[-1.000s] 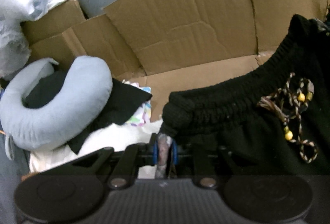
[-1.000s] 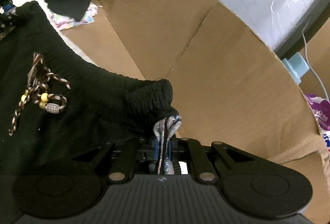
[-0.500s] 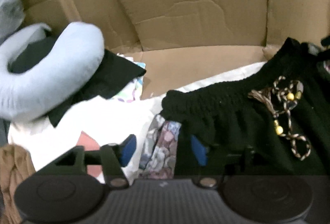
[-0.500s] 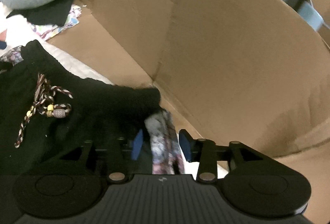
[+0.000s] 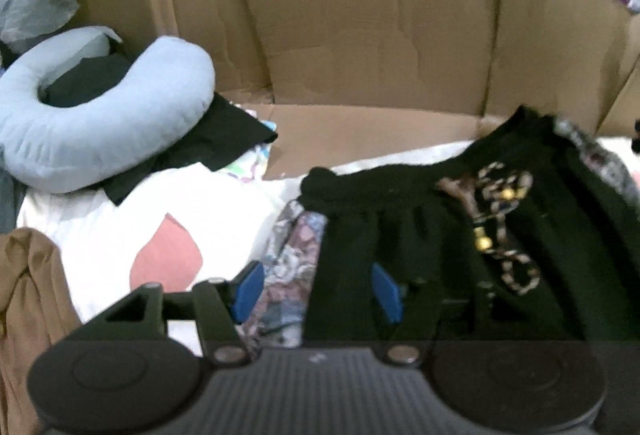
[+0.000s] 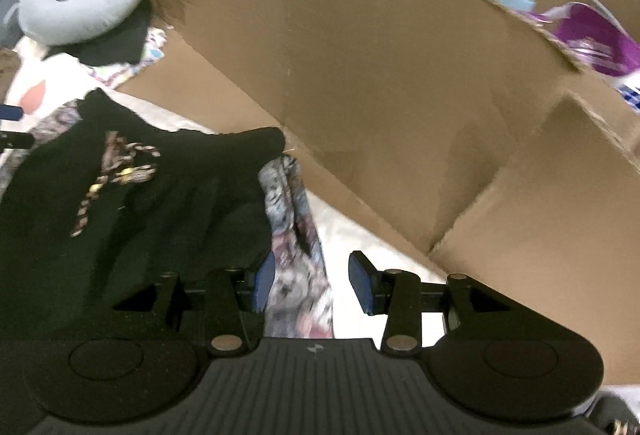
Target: Fold clothes
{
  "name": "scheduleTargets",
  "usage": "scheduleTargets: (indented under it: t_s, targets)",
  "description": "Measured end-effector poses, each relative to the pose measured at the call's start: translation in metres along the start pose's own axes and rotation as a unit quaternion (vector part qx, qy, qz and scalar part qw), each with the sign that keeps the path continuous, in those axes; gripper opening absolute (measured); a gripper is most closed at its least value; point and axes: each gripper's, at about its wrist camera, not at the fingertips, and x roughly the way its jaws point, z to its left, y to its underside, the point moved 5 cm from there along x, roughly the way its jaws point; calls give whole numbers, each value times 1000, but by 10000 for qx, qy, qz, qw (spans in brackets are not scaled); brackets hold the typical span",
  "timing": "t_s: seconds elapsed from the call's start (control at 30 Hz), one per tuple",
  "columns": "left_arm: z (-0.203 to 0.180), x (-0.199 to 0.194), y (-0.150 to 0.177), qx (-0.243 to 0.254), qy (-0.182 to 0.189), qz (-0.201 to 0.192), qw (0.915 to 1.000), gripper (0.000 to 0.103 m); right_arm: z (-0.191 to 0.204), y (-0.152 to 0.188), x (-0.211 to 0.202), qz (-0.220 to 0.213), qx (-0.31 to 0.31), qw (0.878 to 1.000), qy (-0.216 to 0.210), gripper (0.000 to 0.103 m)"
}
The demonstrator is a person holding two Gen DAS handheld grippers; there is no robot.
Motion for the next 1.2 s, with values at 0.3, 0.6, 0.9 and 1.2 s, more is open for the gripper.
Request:
scheduleTargets:
  t_s: [0.3, 0.6, 0.9, 1.2]
  targets:
    - [-54, -62, 11, -456, 469, -357, 9972, 63, 2, 33, -83, -340, 377, 9986, -150, 48]
    - [-106, -98, 44, -431, 724, -437, 9955, 64, -2, 106, -148, -234, 788, 9963, 264, 48]
    - [-149, -127, 82, -476, 1054, -332, 9927, 62, -10, 183, -194, -269, 1286, 9906, 381, 48]
    - [-193, -134, 123, -461, 1908, -37, 9805, 55, -17, 261, -208, -275, 1528, 9862, 579, 47]
